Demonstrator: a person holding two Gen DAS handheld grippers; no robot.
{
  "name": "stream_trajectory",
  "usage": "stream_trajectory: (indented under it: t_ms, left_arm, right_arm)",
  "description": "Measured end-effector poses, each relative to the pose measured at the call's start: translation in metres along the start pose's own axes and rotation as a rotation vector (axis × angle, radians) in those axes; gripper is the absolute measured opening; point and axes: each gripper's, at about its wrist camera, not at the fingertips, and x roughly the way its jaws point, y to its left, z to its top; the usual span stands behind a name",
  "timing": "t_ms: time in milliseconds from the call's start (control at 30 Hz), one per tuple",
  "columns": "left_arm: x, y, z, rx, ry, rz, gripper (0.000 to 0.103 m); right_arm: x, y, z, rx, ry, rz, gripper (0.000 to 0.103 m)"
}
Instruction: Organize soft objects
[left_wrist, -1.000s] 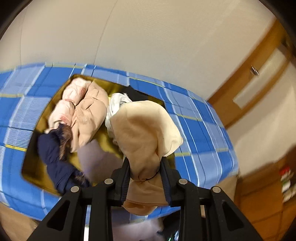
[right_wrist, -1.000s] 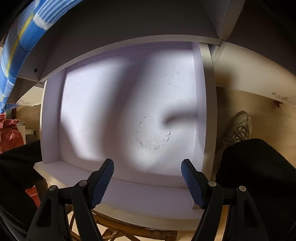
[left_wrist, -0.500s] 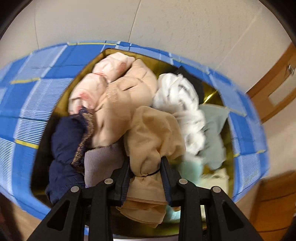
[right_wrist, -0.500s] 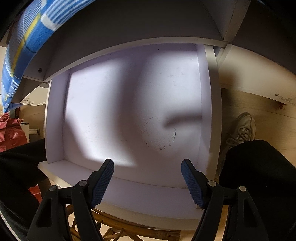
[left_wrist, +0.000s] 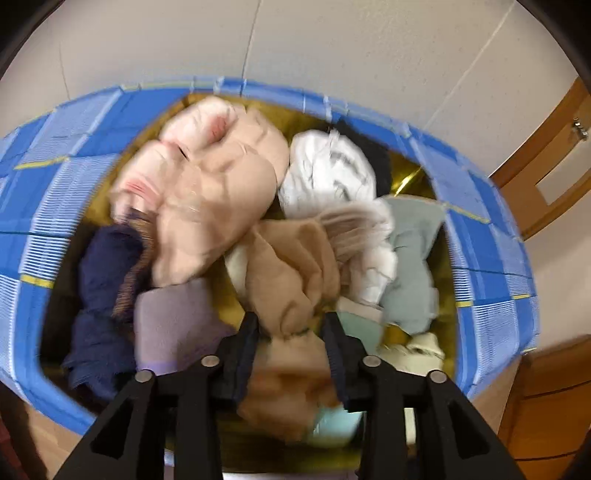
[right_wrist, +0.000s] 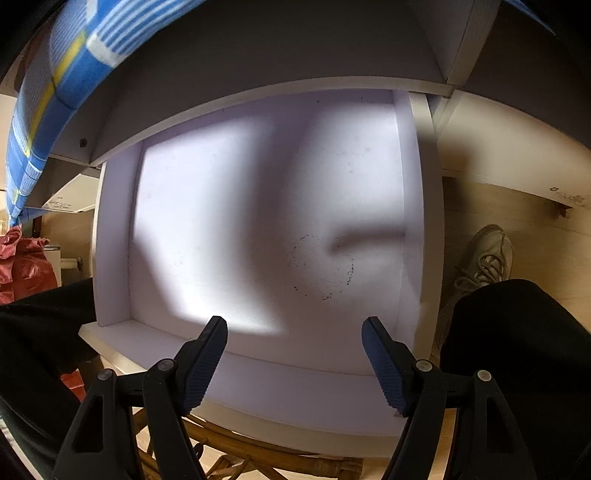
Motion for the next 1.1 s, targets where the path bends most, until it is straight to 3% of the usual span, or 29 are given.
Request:
stream_trajectory:
  t_ms: [100,267,433,633,800,933,1100]
  left_arm:
    - [-0.023,-0.007,-0.008,0.078,-0.064,0.029,0.039]
    - [0.003,-0.033,-0.018,0.242,-0.021,0.166,0.032]
    - [0.021,-0.026,-0.017,0.247,-0.014,0.239,0.032]
    - [-0.018,-0.017,-0.042,0.216,-0.099,0.152,0.035]
    - [-0.066,-0.010,-0.092,0.251,-0.202,0.069,0.037]
    - [-0.081,-0.005,-0.135,0.239,-0.202,-0.008,0.037]
    - [-0.084,0.014,-0.193,0.168,-0.170,0.058,0.037]
  right_arm:
    - [-0.001,0.006,0.000,-0.017,-0.006,0.003,0.076]
    - [0.000,0.006,0.000,-0.020,-0.008,-0.008,0.076]
    - [-0.004,0.002,0.001,-0.009,-0.027,-0.018,0.076]
    - [-0.023,0.015,0.002,-0.071,-0.142,-0.057,0.076]
    - [-0.039,0.021,-0.002,-0.090,-0.224,-0.097,0.076]
    - [-0.054,0.025,-0.004,-0.116,-0.300,-0.129,0.079]
    - [-0.082,0.040,-0.020,-0.186,-0.431,-0.168,0.084]
